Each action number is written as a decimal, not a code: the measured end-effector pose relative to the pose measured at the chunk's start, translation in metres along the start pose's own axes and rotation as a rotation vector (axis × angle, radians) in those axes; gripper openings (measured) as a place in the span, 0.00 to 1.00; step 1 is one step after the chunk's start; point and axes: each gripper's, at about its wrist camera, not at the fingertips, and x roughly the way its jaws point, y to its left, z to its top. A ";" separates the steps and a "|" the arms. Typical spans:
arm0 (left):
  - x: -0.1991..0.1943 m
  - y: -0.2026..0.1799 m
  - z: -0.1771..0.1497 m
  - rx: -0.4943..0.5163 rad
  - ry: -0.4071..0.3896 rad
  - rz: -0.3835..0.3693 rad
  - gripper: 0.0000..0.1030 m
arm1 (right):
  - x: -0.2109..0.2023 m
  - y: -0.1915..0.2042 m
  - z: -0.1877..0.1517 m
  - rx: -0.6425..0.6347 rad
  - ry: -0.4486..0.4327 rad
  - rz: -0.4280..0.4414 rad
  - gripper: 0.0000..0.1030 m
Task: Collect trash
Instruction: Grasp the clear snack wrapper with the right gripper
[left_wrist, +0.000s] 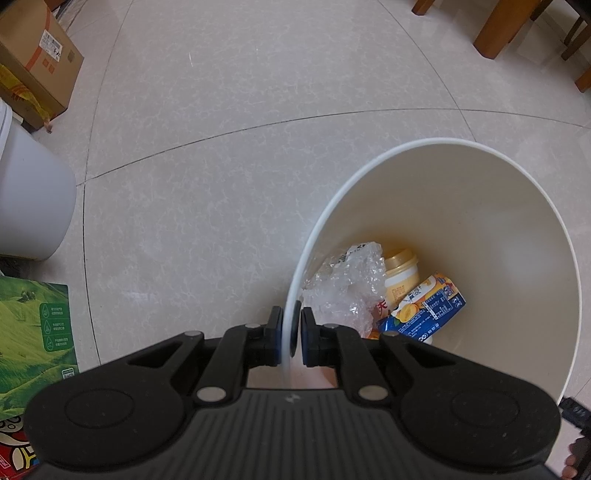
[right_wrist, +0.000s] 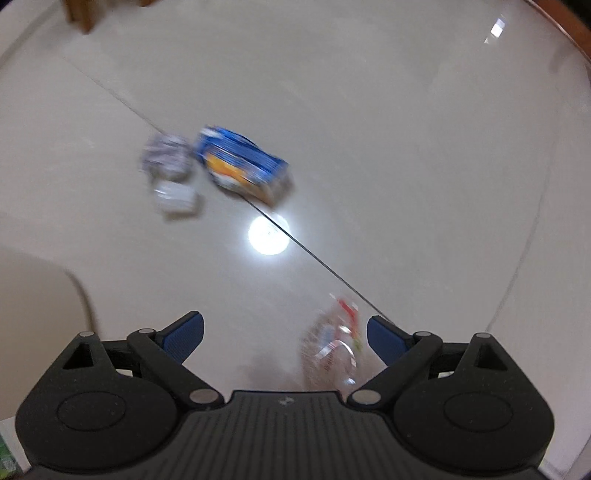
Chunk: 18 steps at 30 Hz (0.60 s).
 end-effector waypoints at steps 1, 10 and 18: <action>0.000 0.000 0.000 -0.003 0.001 -0.001 0.08 | 0.007 -0.002 -0.005 -0.002 0.017 -0.009 0.95; 0.001 0.000 0.000 0.001 0.001 -0.002 0.08 | 0.055 -0.008 -0.023 -0.029 0.136 0.002 0.95; 0.002 0.002 0.000 -0.001 0.005 -0.004 0.08 | 0.086 -0.001 -0.031 -0.088 0.159 -0.057 0.90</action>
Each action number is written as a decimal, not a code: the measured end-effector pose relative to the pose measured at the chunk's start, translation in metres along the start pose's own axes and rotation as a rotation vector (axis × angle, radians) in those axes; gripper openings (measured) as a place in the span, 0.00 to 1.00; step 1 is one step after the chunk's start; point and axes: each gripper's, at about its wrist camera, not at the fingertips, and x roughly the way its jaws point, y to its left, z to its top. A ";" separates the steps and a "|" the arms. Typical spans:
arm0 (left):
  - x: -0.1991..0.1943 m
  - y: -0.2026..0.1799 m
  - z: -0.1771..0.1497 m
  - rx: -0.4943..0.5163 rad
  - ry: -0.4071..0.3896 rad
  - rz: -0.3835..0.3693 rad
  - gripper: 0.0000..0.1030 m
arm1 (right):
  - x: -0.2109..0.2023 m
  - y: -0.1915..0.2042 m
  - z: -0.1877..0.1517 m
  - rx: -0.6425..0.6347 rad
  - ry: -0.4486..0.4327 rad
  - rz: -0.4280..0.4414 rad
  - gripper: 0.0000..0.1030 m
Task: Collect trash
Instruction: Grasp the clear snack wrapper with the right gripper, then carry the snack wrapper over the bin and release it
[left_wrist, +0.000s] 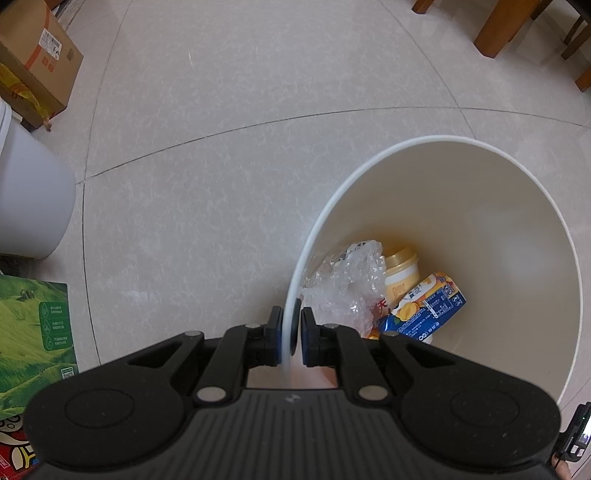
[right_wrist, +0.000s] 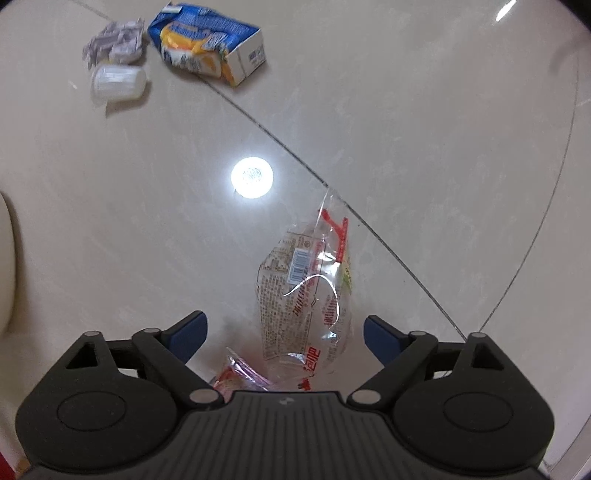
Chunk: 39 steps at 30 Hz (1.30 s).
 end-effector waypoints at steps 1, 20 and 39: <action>0.000 0.000 0.000 0.000 0.000 0.000 0.08 | 0.002 0.001 0.000 -0.003 0.001 -0.002 0.89; 0.003 0.000 -0.001 0.002 0.007 0.003 0.08 | 0.011 0.020 0.005 -0.083 0.030 -0.107 0.43; 0.001 -0.001 0.000 0.004 0.008 0.003 0.08 | -0.191 0.098 0.041 -0.333 -0.193 0.104 0.42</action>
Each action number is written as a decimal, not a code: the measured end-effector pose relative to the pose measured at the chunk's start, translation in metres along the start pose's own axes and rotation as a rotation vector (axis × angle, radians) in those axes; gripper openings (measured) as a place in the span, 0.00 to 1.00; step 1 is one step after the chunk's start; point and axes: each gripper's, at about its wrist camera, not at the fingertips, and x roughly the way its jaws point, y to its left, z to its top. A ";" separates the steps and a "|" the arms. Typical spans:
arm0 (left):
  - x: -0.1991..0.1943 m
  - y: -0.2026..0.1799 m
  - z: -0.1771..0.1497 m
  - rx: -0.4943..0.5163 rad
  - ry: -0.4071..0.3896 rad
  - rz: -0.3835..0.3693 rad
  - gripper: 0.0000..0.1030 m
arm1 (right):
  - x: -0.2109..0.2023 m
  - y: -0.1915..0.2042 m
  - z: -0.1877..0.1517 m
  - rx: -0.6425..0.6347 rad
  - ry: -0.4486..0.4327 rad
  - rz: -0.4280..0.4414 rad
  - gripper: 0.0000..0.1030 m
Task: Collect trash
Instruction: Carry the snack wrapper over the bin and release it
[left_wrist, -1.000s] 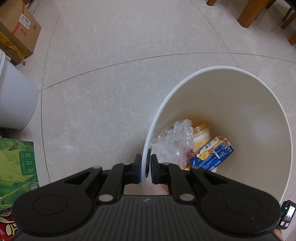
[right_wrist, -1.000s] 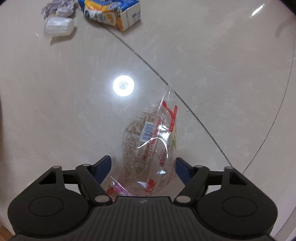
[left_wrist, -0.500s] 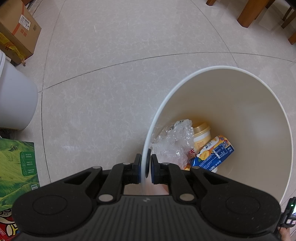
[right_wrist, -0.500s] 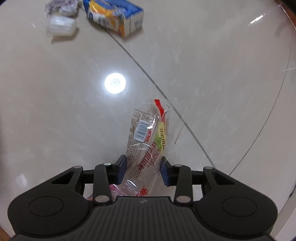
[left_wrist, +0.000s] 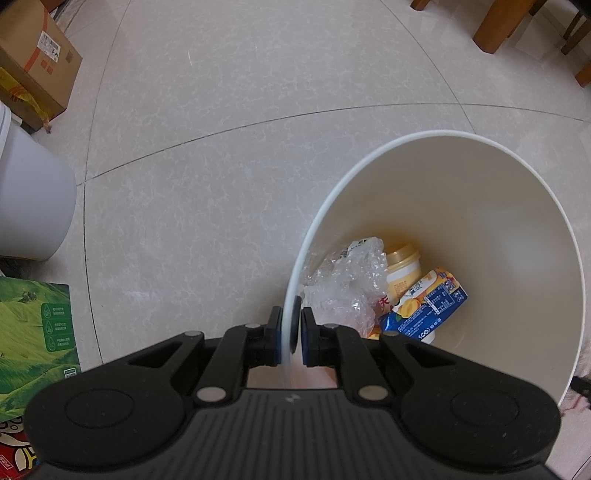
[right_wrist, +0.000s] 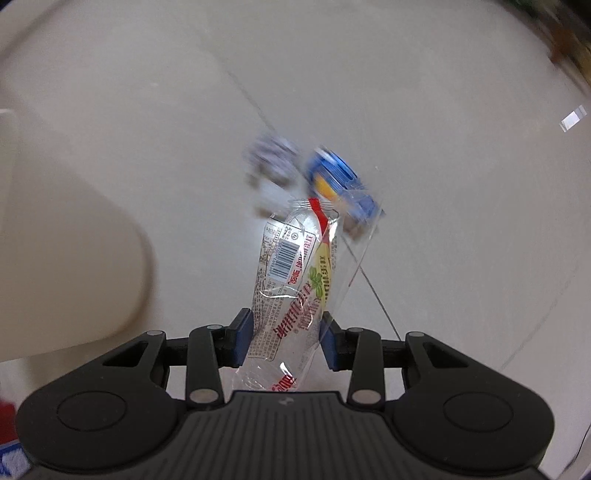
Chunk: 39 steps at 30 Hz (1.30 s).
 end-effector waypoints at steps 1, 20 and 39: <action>0.000 0.000 0.000 0.000 -0.001 0.001 0.08 | -0.012 0.009 0.005 -0.032 -0.011 0.012 0.42; -0.001 -0.004 -0.001 0.011 -0.009 0.015 0.08 | -0.156 0.186 0.024 -0.515 -0.221 0.221 0.58; -0.002 -0.002 -0.001 -0.003 -0.006 0.005 0.08 | -0.161 0.162 -0.008 -0.616 -0.407 0.149 1.00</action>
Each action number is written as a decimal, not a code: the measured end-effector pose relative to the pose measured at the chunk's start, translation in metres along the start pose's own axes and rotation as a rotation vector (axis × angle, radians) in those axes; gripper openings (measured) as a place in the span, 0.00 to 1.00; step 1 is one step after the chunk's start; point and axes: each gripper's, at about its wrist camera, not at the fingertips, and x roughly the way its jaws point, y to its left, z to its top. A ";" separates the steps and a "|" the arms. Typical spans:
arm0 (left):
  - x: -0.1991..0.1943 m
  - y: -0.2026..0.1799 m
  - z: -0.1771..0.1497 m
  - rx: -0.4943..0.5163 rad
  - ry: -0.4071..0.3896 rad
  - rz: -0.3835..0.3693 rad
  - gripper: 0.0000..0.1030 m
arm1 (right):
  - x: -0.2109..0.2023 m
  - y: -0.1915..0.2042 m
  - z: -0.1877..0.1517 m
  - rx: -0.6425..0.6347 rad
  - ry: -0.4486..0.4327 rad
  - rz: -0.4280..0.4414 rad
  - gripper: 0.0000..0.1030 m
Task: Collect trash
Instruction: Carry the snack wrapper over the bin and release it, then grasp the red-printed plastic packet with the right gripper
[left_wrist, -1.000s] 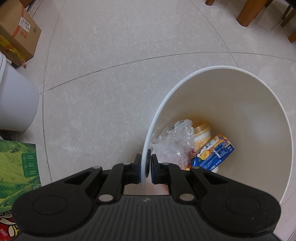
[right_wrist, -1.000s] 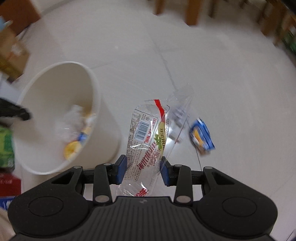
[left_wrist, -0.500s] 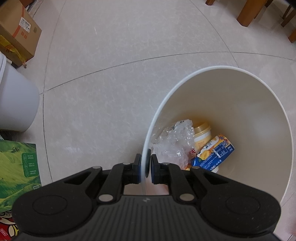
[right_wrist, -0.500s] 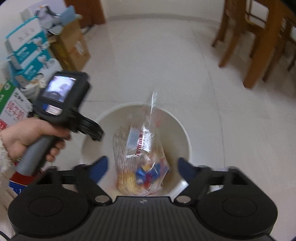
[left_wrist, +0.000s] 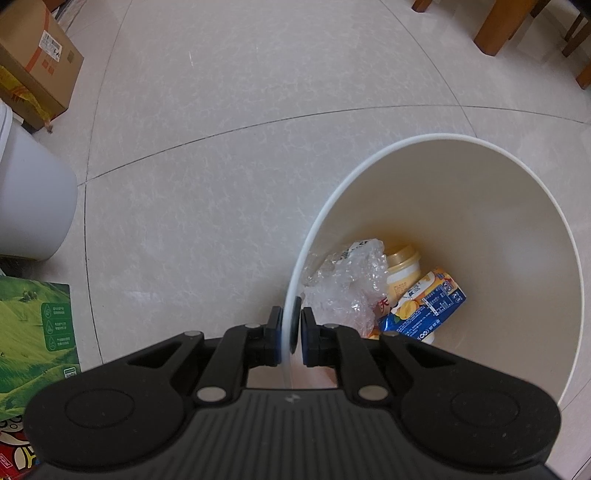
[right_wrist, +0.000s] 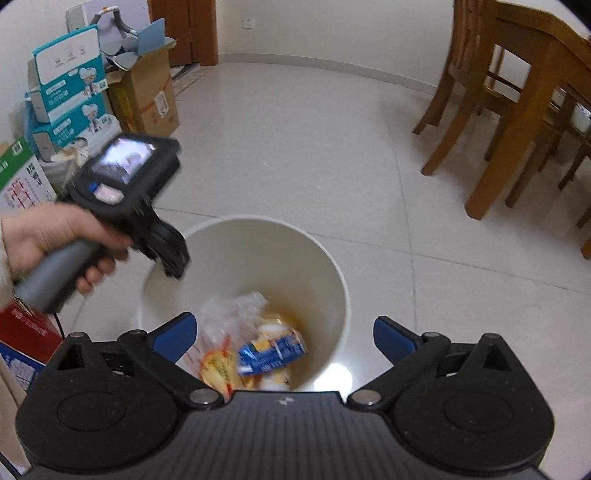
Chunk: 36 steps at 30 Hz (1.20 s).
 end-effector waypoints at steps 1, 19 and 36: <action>0.000 0.000 0.000 0.000 0.000 0.001 0.08 | 0.000 -0.004 -0.009 -0.003 0.001 -0.015 1.00; 0.000 0.004 0.000 -0.011 0.004 -0.014 0.08 | 0.135 -0.025 -0.254 -0.265 0.517 0.021 1.00; 0.007 0.002 -0.002 0.001 0.022 -0.003 0.08 | 0.177 0.002 -0.357 -0.593 0.610 0.101 1.00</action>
